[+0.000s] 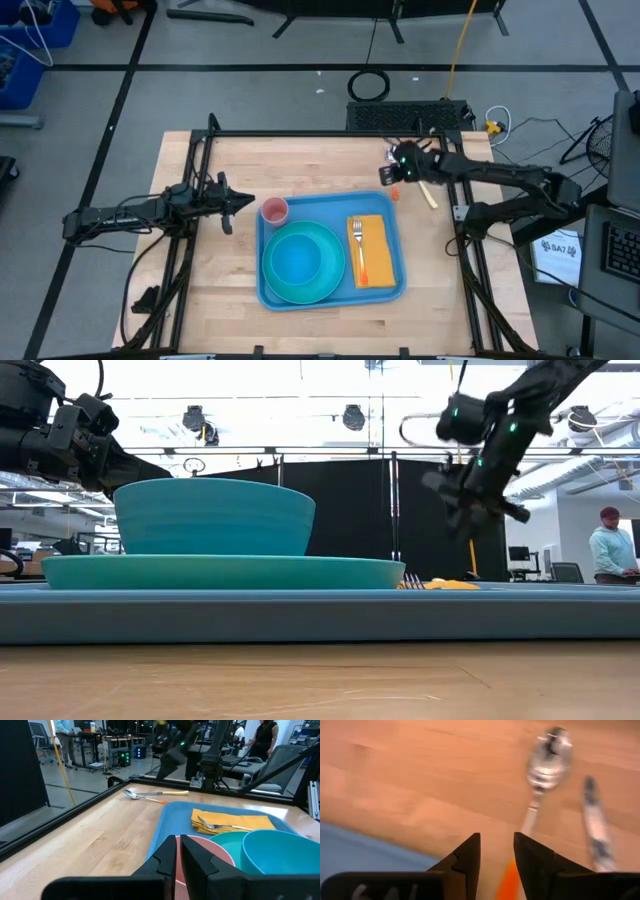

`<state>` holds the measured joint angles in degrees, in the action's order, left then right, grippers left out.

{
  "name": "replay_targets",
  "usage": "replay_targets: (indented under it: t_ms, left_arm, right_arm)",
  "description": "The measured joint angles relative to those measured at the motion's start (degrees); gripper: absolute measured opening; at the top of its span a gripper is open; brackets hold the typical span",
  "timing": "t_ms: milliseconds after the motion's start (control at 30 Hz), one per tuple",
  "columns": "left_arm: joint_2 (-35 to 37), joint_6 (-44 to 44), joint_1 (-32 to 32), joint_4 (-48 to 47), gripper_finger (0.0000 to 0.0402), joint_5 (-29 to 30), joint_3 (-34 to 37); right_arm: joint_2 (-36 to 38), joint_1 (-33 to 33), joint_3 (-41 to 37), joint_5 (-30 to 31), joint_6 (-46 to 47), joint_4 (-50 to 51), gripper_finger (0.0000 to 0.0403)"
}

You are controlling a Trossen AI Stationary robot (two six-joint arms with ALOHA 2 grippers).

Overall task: Set up tray
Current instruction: Put the orange spoon on the yellow napkin to the right of the orange fork

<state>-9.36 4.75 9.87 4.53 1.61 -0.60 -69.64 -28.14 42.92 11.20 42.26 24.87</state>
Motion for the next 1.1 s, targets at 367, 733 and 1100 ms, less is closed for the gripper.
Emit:
replay_targets:
  t_ms: [367, 733, 1100]
  left_arm:
    - [0.0, 0.01, 0.02, -0.01, 0.0026, -0.02, 0.0]
    - [0.01, 0.02, 0.0, 0.0, 0.0026, 0.0, 0.0]
    - [0.02, 0.0, 0.0, 0.0, 0.0026, 0.0, 0.0]
  right_arm:
    - [-11.27, -12.24, 0.09, -8.52, -7.21, -6.13, 0.01]
    - [-17.08, -12.94, 0.09, -8.41, -7.16, -8.0, 0.0118]
    - [-20.67, -12.9, 0.22, -7.24, -7.15, -9.32, 0.0101]
